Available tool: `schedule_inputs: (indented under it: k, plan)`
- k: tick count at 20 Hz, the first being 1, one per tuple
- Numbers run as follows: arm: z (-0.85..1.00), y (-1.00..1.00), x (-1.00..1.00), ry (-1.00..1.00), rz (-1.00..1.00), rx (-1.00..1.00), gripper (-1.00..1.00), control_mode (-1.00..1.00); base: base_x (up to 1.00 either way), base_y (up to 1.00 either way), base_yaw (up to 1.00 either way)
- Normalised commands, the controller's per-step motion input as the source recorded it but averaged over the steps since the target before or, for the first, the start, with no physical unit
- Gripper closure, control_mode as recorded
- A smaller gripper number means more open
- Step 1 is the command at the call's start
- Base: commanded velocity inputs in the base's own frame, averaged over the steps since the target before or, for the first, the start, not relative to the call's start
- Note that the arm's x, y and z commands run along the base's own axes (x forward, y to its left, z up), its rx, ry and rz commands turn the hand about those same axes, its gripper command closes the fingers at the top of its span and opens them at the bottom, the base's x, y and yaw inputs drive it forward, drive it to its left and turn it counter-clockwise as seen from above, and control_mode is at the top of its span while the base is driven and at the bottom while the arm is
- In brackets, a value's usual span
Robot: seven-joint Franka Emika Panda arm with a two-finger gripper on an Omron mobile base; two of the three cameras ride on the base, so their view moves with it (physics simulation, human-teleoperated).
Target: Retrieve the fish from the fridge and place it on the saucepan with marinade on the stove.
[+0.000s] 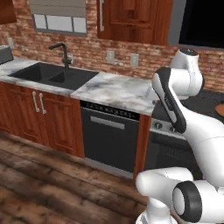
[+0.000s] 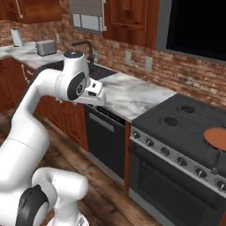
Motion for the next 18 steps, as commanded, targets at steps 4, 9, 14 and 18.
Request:
schedule_inputs:
  k: [4, 9, 14, 18]
  plan:
    - [0.00, 0.00, 0.00, 0.00, 0.00, 0.00, -1.00, 1.00, -0.12, 0.02, 1.00]
    - [0.00, 0.00, 0.00, 0.00, 0.00, 0.00, -1.00, 1.00, -0.13, 0.01, 1.00]
    - [0.00, 0.00, 0.00, 0.00, 0.00, 0.00, -1.00, 1.00, -0.12, 0.01, 1.00]
    - [0.00, 0.00, 0.00, 0.00, 0.00, 0.00, -1.00, 1.00, -0.05, 0.01, 1.00]
